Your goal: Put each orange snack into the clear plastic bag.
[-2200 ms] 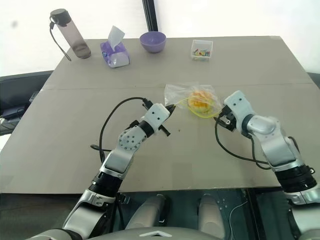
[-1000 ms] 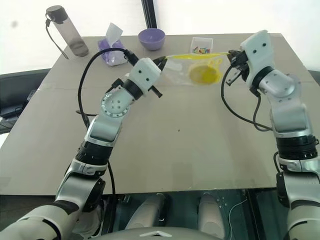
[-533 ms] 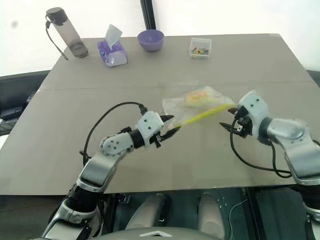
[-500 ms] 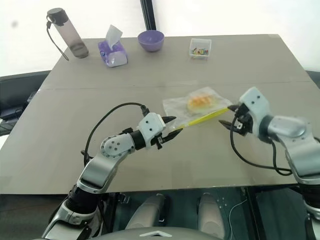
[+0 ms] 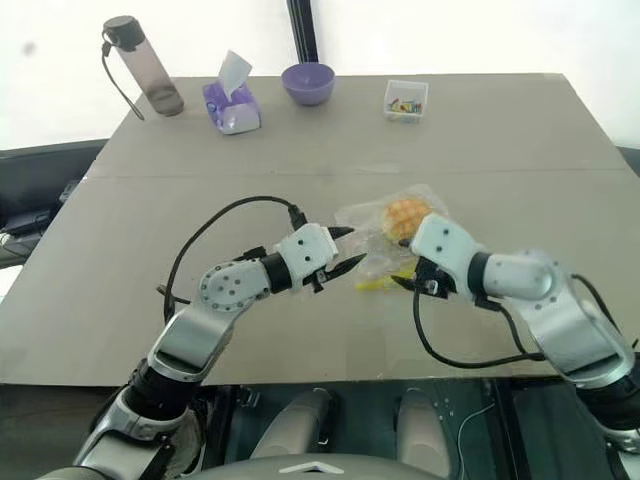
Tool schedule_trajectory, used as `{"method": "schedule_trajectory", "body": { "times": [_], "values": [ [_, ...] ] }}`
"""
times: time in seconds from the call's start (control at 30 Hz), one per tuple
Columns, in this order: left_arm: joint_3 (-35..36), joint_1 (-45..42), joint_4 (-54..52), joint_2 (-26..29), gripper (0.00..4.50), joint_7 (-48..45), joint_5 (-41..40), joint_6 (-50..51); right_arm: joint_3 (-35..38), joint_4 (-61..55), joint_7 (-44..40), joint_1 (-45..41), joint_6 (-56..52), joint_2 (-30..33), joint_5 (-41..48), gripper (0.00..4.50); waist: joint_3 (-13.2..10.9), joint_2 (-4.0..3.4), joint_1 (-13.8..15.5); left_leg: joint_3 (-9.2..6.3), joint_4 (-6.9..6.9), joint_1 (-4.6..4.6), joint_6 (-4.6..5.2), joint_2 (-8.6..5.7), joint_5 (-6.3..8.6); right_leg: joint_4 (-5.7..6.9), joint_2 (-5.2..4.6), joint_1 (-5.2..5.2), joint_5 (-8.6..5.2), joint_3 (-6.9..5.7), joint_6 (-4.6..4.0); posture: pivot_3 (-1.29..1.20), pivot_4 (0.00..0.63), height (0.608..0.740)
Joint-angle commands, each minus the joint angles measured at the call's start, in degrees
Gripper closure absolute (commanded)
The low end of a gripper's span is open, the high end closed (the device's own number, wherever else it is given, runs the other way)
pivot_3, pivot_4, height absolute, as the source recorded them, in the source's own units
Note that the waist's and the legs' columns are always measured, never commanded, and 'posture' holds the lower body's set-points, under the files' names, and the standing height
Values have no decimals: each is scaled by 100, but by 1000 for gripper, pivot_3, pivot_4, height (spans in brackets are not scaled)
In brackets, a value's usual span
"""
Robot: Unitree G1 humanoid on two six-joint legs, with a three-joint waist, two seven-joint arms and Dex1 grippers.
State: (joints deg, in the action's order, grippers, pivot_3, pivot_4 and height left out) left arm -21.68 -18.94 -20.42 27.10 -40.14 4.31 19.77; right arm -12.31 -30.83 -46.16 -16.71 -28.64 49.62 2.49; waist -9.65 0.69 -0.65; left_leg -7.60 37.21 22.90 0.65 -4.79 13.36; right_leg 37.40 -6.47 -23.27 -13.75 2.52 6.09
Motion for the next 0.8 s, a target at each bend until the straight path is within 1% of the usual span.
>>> {"method": "schedule_trajectory", "body": {
  "times": [0.03, 0.1, 0.17, 0.23, 0.37, 0.43, 0.53, 0.6, 0.63, 0.67, 0.77, 0.8],
  "values": [
    [-265, 77, 105, 64, 2125, -78, 224, -406, 317, 47, 176, 200, 80, 142, -254, 1716, 0, 0, 5, -3, -1, -1, 15, 1, 9, 0, 0, 0, 0, -2, 0, 0, 150, 740],
    [-321, 148, 178, 116, 2125, -107, 285, -524, 343, 110, 185, 491, 251, 258, -413, 1716, 0, 1, 37, -10, -3, -1, 16, 2, 9, 2, 1, 1, 0, -10, 0, 0, 150, 740],
    [-330, 222, 255, 179, 2125, -148, 314, -609, 358, 171, 339, 681, 324, 202, -539, 1716, 0, 0, 41, -13, -4, -1, 16, 3, 9, 1, 1, 3, -1, -16, -1, 0, 150, 740],
    [-332, 255, 343, 242, 2125, -176, 362, -741, 230, 319, 480, 784, 604, 214, -853, 1716, 0, 0, 22, -12, -4, -1, 16, 3, 9, 1, 1, 2, 0, -13, 0, 0, 150, 740],
    [-283, 251, 436, 248, 2125, -212, 362, -866, 26, 816, 965, 728, 1105, -19, -1465, 1716, 0, 1, -4, -4, -4, -4, 16, 3, 9, 1, 0, 2, -1, -7, 1, 0, 150, 740],
    [-262, 244, 457, 229, 2125, -219, 347, -911, -7, 1112, 1264, 597, 1311, -263, -1684, 1716, 0, 0, -8, -4, -3, -7, 16, 3, 9, 2, 2, 3, -1, -8, 1, 0, 150, 740],
    [-238, 247, 460, 214, 2125, -232, 327, -937, -68, 1359, 1331, 500, 1623, -468, -1851, 1716, 0, -1, 0, -4, -3, -7, 15, 3, 9, 5, 3, 3, -1, -7, 1, 0, 150, 740],
    [-225, 262, 448, 235, 2088, -250, 327, -949, -72, 1433, 1359, 460, 1787, -587, -1904, 2237, 0, -1, -1, -4, -2, -7, 15, 3, 9, 4, 2, 3, 0, -7, 0, 0, 150, 740],
    [-214, 268, 442, 244, 2088, -255, 325, -954, -67, 1454, 1354, 451, 1851, -621, -1921, 2593, 0, -1, -1, -4, -2, -7, 15, 2, 9, 4, 2, 3, 0, -6, 0, 0, 150, 740],
    [-201, 273, 438, 254, 2088, -253, 331, -961, -47, 1460, 1341, 452, 1867, -662, -1919, 3010, 0, -1, -1, -4, -2, -7, 15, 2, 9, 4, 2, 3, 0, -6, 0, 0, 150, 740],
    [-144, 259, 457, 272, 2088, -169, 399, -1040, 46, 1417, 1320, 409, 1851, -775, -1922, 4445, 0, -1, -2, -6, -3, -7, 15, 2, 9, 5, 3, 3, 0, -7, 0, 0, 150, 740],
    [-133, 244, 480, 273, 2088, -131, 434, -1085, 72, 1394, 1300, 380, 1820, -803, -1921, 4445, 0, -1, -3, -6, -3, -7, 15, 2, 9, 5, 3, 3, 0, -7, 0, 0, 150, 740]
  ]
}}
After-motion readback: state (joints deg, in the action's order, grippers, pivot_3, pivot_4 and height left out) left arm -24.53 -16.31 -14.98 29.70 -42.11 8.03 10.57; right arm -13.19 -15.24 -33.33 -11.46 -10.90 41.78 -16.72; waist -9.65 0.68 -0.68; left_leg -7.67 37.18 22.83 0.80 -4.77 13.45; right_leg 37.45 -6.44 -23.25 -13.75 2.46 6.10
